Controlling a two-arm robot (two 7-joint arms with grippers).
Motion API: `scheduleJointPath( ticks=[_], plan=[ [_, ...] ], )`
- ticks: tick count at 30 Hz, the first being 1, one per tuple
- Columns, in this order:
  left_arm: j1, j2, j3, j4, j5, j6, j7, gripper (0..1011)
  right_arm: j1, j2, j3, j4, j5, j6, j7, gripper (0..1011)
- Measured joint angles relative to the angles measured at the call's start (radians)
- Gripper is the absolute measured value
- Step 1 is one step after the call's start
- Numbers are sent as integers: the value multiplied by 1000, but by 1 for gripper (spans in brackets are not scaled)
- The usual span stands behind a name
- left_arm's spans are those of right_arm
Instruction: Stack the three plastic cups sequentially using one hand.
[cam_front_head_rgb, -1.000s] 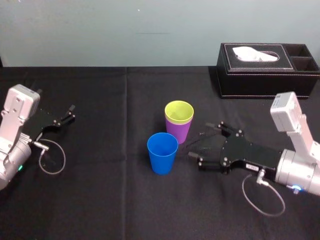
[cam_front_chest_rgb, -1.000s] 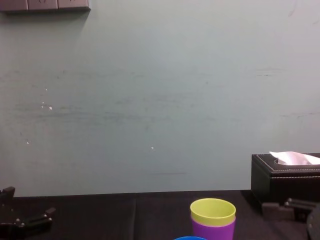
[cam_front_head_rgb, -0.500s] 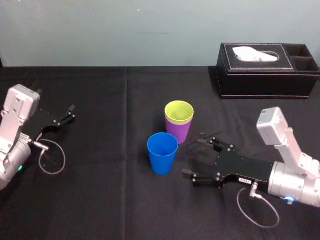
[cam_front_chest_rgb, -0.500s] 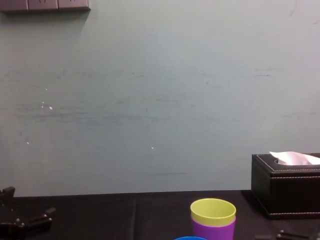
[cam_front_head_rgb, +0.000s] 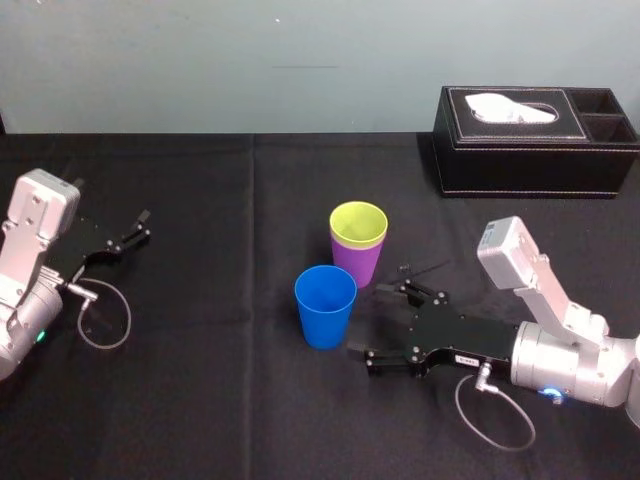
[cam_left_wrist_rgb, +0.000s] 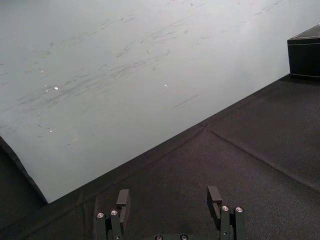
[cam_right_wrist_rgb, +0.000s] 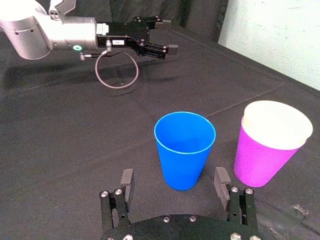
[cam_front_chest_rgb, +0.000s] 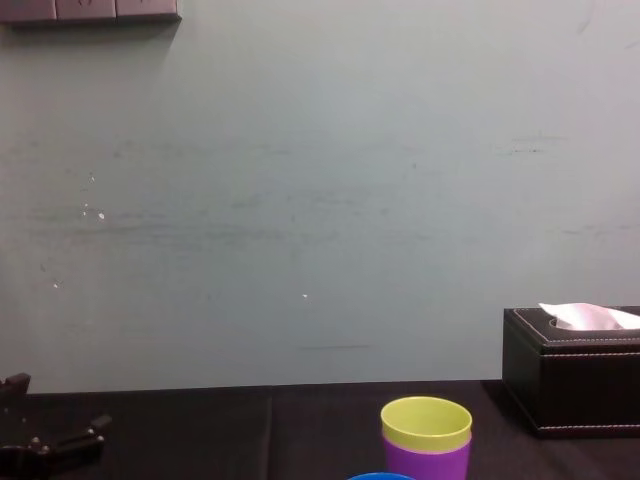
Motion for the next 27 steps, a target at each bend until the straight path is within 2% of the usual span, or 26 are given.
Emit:
scheduleJointPath(
  ticks=[16, 27],
  plan=[
    [0, 0, 0, 0, 0, 0, 0, 1011, 73, -58, -41, 81, -22, 16, 11, 1004],
    [0, 0, 0, 0, 0, 0, 0, 1011, 113, -87, -66, 112, -29, 25, 21, 1004]
  ],
)
